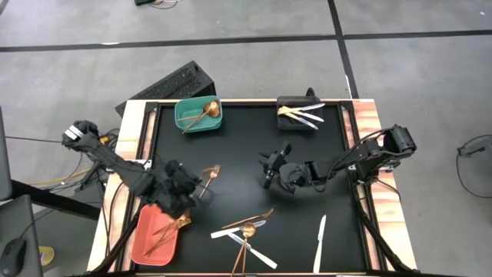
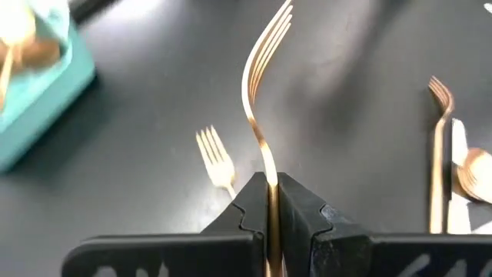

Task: Sort silverware by color (type)
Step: Put the gold fork into the orange bin

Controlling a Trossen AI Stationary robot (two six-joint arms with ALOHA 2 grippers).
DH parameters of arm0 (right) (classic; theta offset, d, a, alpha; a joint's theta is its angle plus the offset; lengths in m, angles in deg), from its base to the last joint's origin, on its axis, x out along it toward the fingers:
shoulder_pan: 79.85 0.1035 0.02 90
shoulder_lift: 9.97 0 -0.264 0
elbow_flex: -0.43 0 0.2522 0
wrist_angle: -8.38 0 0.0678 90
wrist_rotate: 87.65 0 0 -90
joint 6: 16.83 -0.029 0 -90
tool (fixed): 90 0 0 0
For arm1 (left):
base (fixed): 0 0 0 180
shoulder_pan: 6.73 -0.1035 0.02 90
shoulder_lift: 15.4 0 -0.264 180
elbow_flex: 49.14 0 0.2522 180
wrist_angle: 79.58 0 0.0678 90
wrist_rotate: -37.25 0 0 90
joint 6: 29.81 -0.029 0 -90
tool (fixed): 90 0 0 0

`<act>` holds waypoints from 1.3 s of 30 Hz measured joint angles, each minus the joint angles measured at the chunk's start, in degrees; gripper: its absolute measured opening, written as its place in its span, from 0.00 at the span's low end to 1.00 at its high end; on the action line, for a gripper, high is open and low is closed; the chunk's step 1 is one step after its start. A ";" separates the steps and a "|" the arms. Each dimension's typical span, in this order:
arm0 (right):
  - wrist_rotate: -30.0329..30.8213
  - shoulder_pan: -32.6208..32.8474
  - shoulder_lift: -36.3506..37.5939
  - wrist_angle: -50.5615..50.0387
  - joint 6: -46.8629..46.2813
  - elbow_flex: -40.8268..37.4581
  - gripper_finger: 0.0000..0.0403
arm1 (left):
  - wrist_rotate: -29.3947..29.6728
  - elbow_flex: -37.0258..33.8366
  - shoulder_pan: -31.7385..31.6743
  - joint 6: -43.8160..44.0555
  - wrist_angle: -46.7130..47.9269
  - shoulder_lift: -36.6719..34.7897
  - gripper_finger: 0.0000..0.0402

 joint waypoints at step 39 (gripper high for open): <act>-0.44 1.87 0.00 -0.95 -3.24 -0.02 0.31 | 4.54 -6.68 26.40 40.75 3.44 8.30 0.24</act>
